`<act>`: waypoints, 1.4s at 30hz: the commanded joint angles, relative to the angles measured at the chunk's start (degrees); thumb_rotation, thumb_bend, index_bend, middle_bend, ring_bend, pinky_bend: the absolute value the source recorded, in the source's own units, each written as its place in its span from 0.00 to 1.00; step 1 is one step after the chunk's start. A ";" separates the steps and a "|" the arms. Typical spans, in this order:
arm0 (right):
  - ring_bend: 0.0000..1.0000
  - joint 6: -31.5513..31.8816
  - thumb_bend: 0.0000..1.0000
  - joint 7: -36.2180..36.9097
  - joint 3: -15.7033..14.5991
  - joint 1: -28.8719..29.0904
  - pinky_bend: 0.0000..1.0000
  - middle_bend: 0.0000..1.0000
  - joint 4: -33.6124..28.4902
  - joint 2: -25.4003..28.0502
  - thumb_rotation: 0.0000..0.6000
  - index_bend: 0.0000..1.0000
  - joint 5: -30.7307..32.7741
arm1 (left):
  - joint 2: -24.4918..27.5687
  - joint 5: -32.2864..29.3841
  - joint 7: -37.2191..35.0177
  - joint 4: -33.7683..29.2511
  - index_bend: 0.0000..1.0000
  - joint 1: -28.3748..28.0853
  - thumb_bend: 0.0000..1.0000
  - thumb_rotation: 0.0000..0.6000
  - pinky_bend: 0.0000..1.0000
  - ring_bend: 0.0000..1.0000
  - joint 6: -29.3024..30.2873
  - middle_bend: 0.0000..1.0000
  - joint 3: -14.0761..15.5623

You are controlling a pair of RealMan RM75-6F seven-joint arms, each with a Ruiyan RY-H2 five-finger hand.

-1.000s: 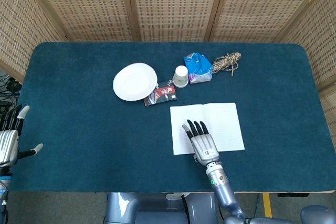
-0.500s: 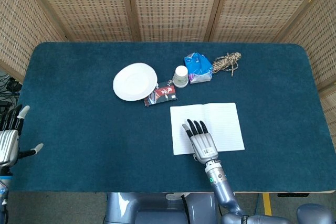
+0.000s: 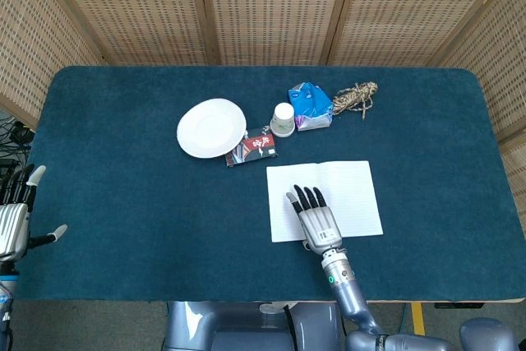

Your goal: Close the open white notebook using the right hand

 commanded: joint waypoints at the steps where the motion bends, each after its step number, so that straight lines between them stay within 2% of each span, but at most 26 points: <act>1: 0.00 0.13 0.22 1.18 -0.17 0.07 0.00 0.00 1.27 -0.43 1.00 0.06 -0.72 | -0.07 -0.02 0.08 0.05 0.00 -0.02 0.11 1.00 0.00 0.00 -0.03 0.00 0.02; 8: 0.00 1.64 0.47 4.00 -0.42 -0.01 0.00 0.00 4.42 -1.42 1.00 0.09 -3.40 | -0.30 -0.07 0.47 0.12 0.00 -0.17 0.11 1.00 0.00 0.00 -0.29 0.00 0.14; 20: 0.00 3.08 0.73 4.80 -0.24 -0.67 0.00 0.00 4.48 -1.03 1.00 0.10 -4.67 | -0.42 0.17 0.45 0.07 0.00 -0.23 0.11 1.00 0.00 0.00 -0.23 0.00 0.24; 28: 0.00 3.01 0.83 3.49 0.13 -1.09 0.00 0.00 3.87 -0.70 1.00 0.10 -3.58 | -0.46 0.18 0.38 0.07 0.00 -0.25 0.11 1.00 0.00 0.00 -0.23 0.00 0.25; 37: 0.00 2.76 0.85 3.30 0.33 -1.24 0.00 0.00 4.00 -0.75 1.00 0.10 -3.15 | -0.57 0.16 0.33 0.13 0.00 -0.31 0.11 1.00 0.00 0.00 -0.26 0.00 0.25; 42: 0.00 2.12 0.84 5.30 1.74 -1.72 0.00 0.00 2.33 -0.76 1.00 0.11 -0.99 | -0.63 0.05 0.36 0.20 0.00 -0.35 0.11 1.00 0.00 0.00 -0.40 0.00 0.27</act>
